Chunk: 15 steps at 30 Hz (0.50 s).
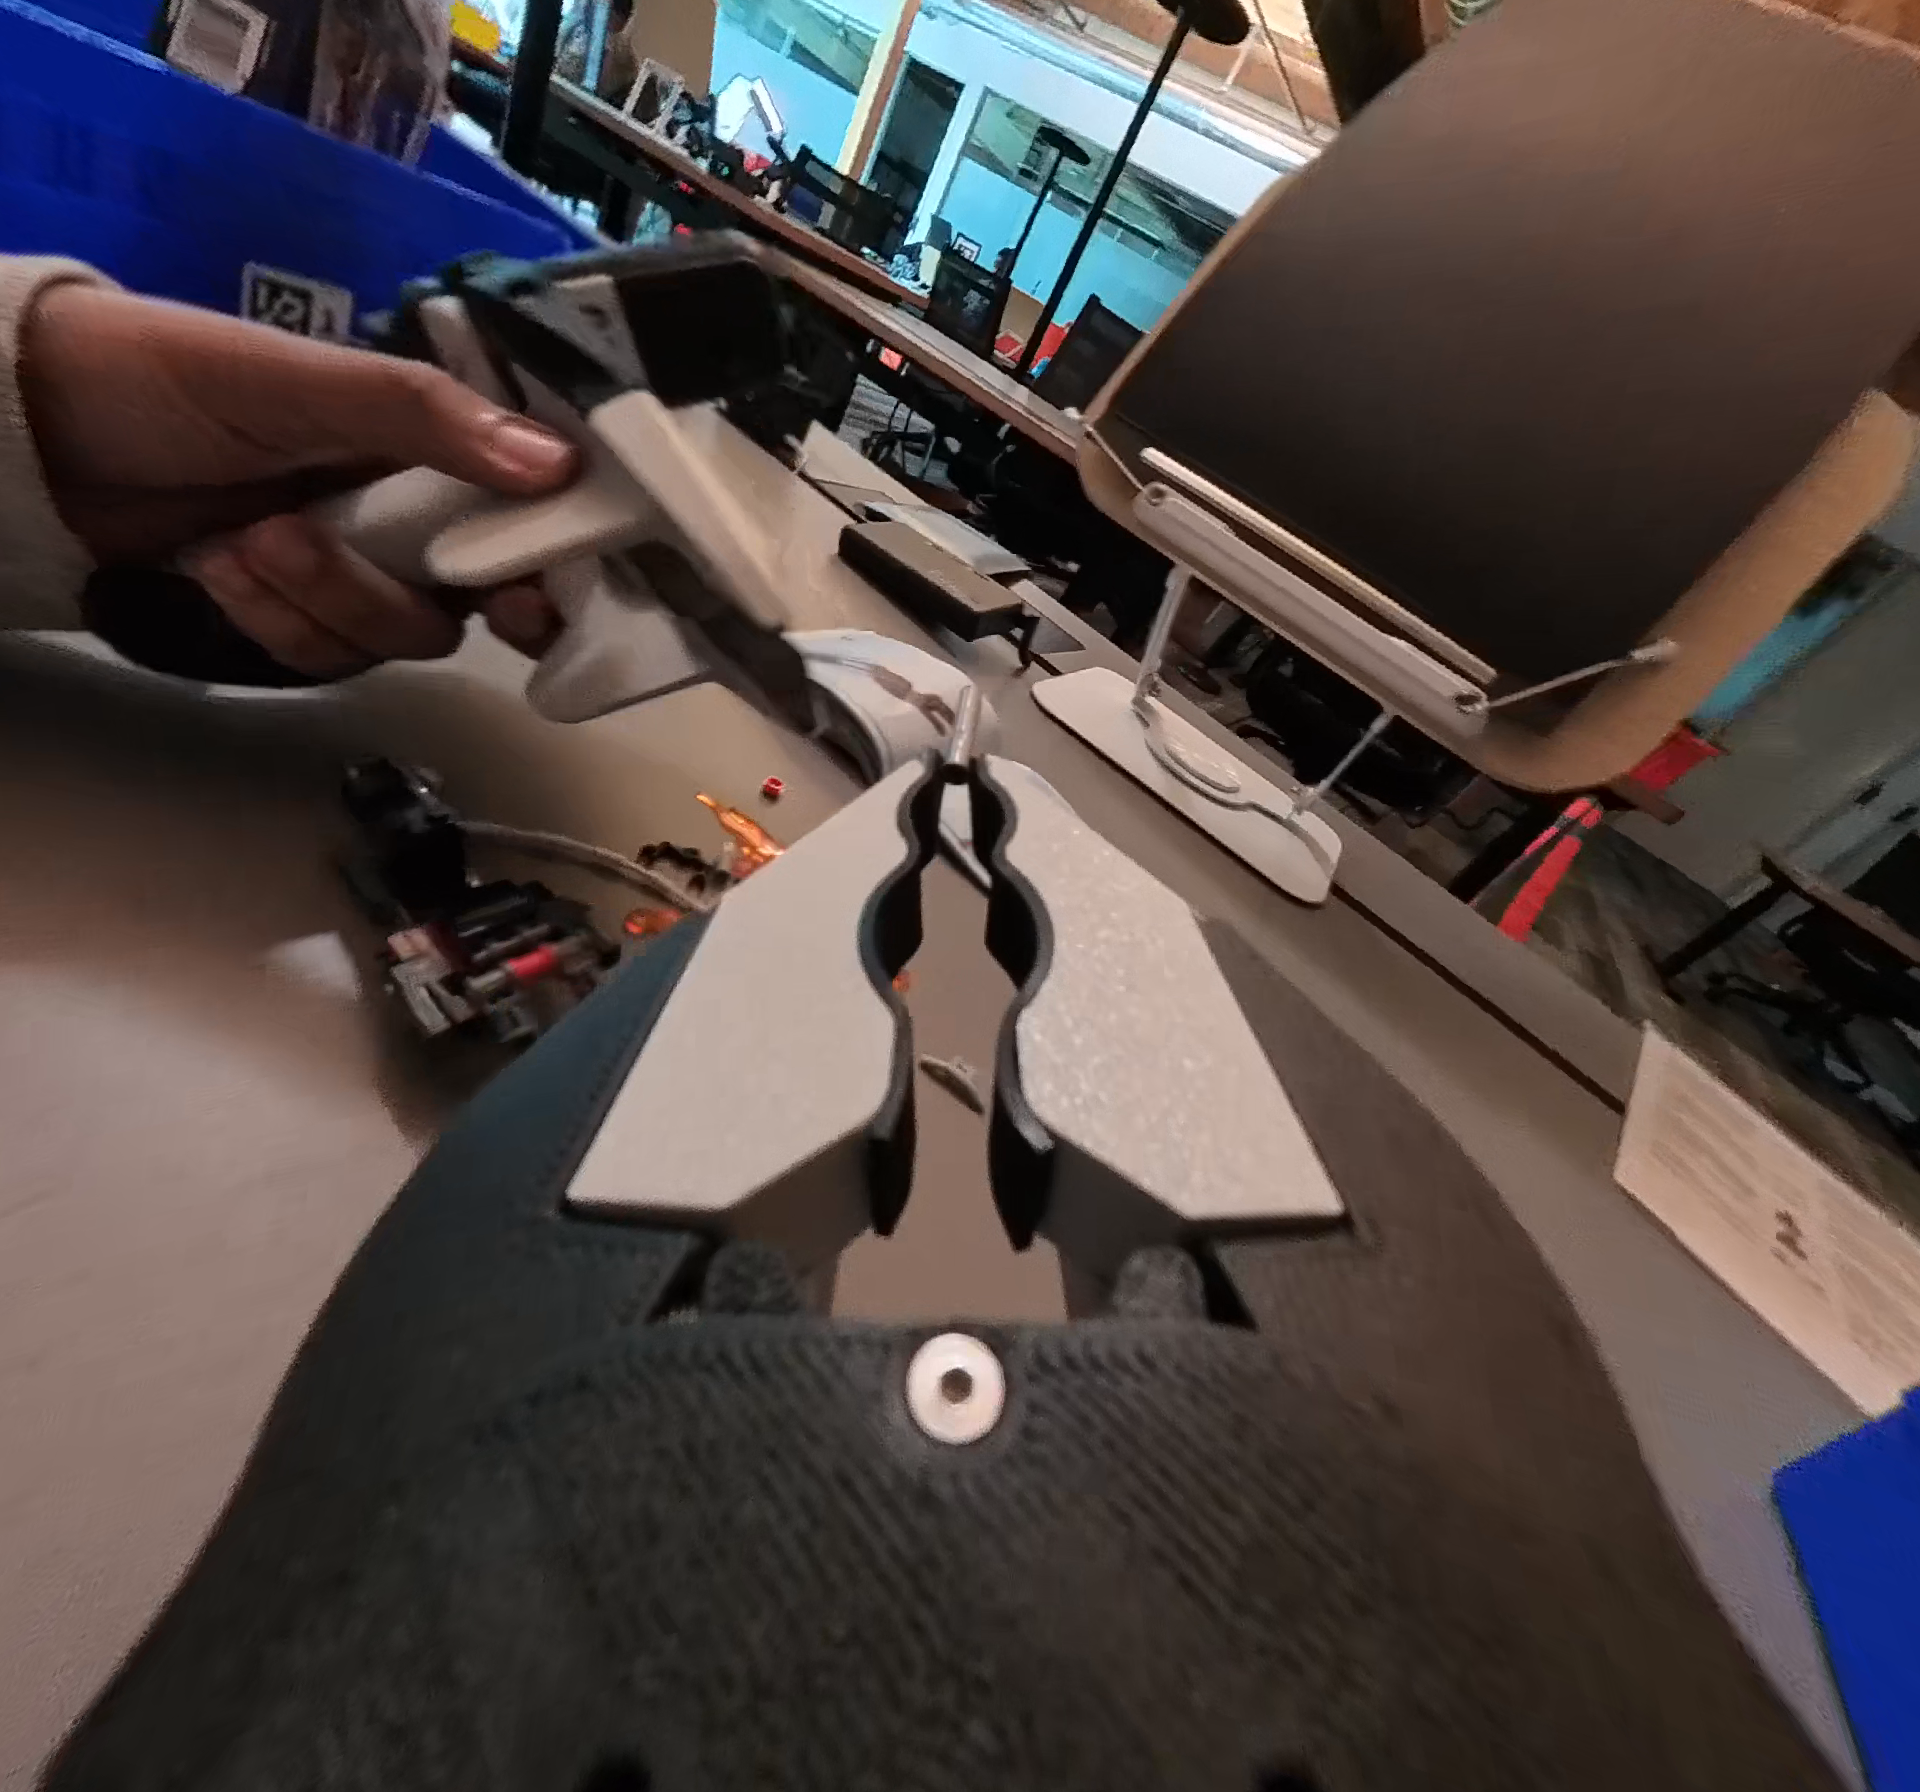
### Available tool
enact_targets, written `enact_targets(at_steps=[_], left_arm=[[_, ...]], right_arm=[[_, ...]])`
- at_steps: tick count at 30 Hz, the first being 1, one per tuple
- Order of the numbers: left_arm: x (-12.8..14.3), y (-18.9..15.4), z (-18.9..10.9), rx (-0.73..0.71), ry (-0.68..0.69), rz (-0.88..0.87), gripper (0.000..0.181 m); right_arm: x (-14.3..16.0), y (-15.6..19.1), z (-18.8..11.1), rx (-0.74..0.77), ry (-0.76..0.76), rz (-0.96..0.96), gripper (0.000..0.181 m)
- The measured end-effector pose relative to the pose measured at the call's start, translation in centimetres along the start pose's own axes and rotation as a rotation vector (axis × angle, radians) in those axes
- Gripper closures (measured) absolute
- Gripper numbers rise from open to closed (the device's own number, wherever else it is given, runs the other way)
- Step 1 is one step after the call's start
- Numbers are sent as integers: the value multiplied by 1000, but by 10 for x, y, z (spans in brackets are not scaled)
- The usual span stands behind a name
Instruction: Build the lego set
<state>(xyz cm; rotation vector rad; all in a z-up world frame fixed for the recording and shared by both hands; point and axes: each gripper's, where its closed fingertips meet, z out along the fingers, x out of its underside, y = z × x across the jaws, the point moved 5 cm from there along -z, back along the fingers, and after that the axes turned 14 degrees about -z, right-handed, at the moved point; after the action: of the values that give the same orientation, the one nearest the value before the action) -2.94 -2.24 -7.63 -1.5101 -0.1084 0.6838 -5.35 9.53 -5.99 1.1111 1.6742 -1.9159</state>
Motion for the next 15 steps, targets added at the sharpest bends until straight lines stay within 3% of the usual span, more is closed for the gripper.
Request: enact_targets(at_steps=[2,5,7,11,15], left_arm=[[6,1,-9,-133,28,113,133],[24,-5,-24,-389,15,377,124],[39,-1,-35,-552,-2,461,122],[64,6,-33,-626,53,437,116],[67,8,-17,-698,148,495,114]], right_arm=[[5,-11,-6,18,-9,63,178],[13,-22,-15,40,-11,119,178],[17,-24,-19,49,-11,136,178],[14,-23,-20,31,-38,175,178],[12,-21,-23,30,-52,161,178]])
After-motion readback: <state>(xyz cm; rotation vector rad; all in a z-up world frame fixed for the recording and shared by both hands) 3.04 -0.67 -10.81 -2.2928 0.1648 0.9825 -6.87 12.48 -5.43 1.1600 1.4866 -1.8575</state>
